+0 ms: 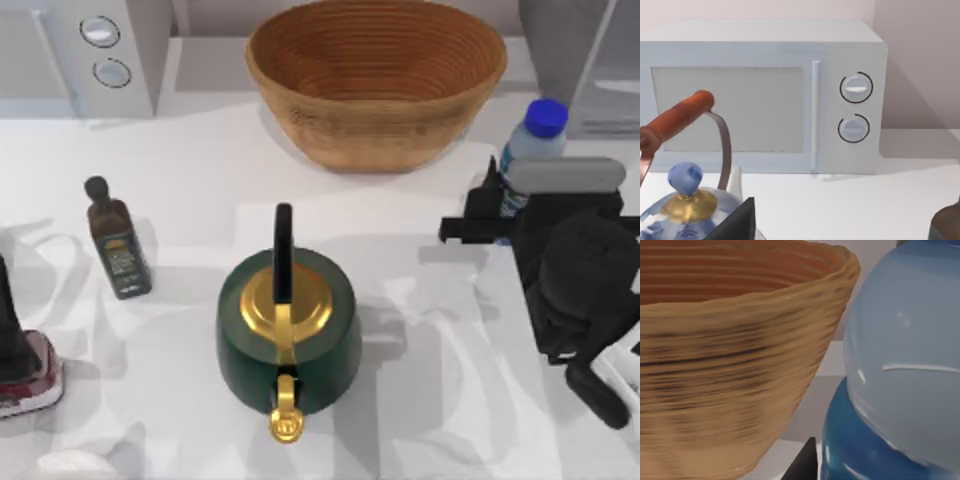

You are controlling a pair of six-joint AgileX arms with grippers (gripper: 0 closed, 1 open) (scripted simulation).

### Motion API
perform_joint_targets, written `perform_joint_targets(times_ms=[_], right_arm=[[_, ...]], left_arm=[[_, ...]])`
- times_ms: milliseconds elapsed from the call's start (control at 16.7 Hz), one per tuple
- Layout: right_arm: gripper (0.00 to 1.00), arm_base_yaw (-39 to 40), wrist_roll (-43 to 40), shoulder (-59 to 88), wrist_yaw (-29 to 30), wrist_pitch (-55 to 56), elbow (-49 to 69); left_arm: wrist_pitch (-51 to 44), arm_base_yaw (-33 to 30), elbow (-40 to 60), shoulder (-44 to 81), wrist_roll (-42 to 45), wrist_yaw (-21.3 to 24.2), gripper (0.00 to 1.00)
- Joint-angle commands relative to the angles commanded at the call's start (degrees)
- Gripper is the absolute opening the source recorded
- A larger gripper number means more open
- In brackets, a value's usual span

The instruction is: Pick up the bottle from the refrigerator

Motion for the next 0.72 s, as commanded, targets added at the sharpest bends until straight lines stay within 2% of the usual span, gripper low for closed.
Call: perform_joint_targets(times_ms=[360,720], right_arm=[[0.98,0.0,0.0,0.0,0.0,0.0,0.0],[1.0,0.0,0.0,0.0,0.0,0.0,0.0]], left_arm=[[0.0,0.0,0.0,0.0,0.0,0.0,1.0],[0.0,0.0,0.0,0.0,0.0,0.0,1.0]])
